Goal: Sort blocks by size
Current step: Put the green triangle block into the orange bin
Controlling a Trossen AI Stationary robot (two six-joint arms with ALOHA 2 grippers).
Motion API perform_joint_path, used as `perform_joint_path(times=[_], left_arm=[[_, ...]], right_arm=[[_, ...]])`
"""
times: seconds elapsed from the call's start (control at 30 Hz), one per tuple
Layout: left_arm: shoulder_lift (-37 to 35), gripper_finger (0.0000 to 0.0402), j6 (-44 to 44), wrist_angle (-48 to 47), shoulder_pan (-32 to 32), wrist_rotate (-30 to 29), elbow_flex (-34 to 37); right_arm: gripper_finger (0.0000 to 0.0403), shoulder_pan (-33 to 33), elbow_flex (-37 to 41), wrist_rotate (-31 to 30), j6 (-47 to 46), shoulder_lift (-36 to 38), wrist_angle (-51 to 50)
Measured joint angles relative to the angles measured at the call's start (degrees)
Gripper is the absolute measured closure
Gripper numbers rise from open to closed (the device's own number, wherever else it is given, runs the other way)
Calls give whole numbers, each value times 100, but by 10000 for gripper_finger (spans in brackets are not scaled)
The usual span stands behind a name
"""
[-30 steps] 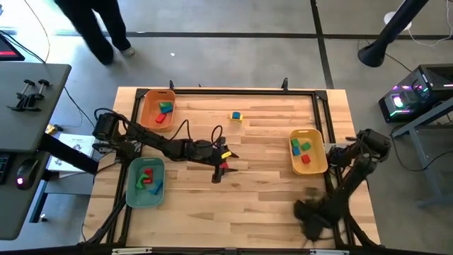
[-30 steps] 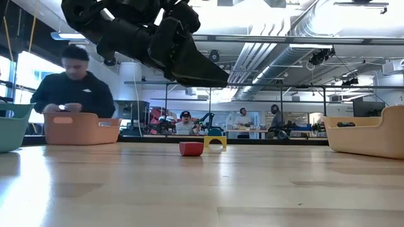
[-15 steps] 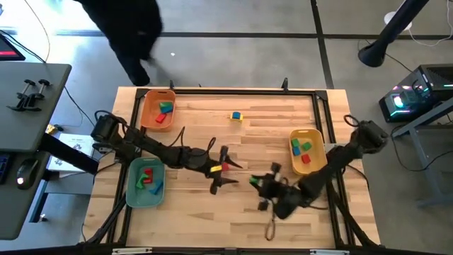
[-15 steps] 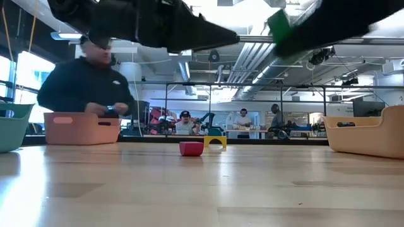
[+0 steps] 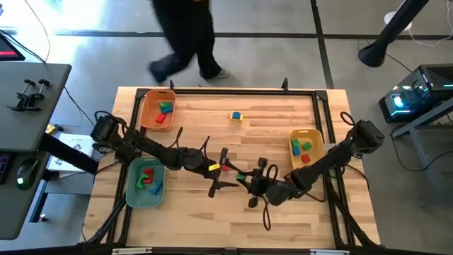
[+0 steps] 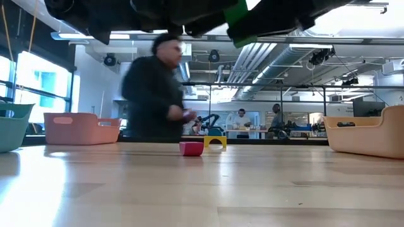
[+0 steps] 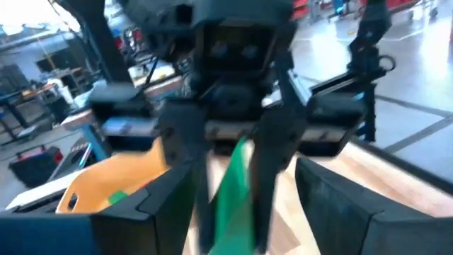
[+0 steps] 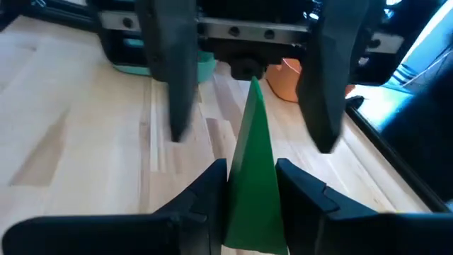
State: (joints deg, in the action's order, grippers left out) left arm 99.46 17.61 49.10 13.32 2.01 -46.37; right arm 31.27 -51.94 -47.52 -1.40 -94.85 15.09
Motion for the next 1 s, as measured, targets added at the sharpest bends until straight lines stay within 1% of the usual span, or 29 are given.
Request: perform_joint_path(times=[0.3,0.53,0.7,0.83,0.9,1.0], left_arm=[[113,241,-230,113,-3,44,0],[175,296,-297,181,-7,48,0],[175,343,-254,181,-7,46,0],[173,377,-269,177,-22,69,0],[173,387,-291,161,-23,74,0],[173,389,-321,144,-24,75,0]], right_arm=[[306,-297,0,569,37,-16,253],[305,-388,0,756,288,-265,731],[305,-454,0,943,152,-319,785],[304,-466,0,964,185,-319,851],[304,-466,0,966,167,-319,841],[304,-466,0,982,139,-319,832]])
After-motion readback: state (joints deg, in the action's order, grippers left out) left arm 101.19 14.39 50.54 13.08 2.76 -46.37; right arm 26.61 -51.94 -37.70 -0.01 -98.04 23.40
